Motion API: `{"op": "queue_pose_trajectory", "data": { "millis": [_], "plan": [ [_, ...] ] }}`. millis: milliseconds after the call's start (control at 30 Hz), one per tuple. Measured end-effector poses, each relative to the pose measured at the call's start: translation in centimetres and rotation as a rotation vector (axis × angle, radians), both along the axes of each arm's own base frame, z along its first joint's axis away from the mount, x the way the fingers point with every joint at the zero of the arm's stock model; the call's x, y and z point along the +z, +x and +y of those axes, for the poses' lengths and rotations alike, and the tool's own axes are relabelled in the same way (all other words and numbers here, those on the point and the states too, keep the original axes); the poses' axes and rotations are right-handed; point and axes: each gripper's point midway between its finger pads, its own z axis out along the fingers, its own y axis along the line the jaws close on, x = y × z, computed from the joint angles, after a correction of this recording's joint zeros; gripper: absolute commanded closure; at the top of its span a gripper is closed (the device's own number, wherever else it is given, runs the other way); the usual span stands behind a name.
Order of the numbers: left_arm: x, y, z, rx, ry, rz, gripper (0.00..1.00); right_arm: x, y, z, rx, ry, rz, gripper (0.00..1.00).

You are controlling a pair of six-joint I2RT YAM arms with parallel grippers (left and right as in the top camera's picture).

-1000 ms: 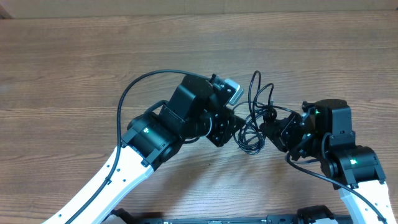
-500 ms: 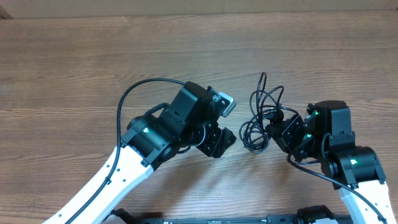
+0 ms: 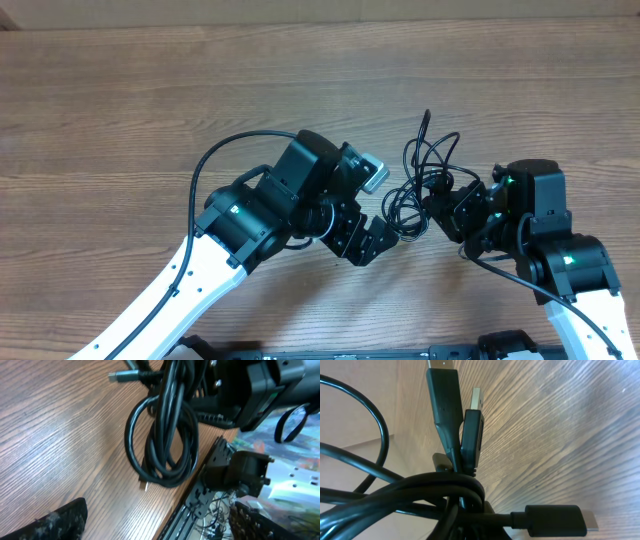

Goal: Untangle cables

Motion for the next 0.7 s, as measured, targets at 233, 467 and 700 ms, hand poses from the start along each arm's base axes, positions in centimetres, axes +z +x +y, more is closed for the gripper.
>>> {"op": "queue_pose_trajectory", "data": {
  "millis": [233, 467, 700],
  "plan": [
    [1.0, 0.7, -0.7, 0.005, -0.047, -0.037, 0.24, 0.8, -0.2, 1.0, 0.015, 0.079, 0.012, 0.96],
    [0.5, 1.1, -1.3, 0.008, -0.051, -0.009, 0.71, 1.7, -0.5, 2.1, 0.063, 0.144, 0.004, 0.96],
    [-0.3, 1.2, -2.1, -0.01, -0.061, 0.029, 0.96, 1.5, -0.3, 1.9, 0.073, 0.116, -0.014, 0.75]
  ]
}}
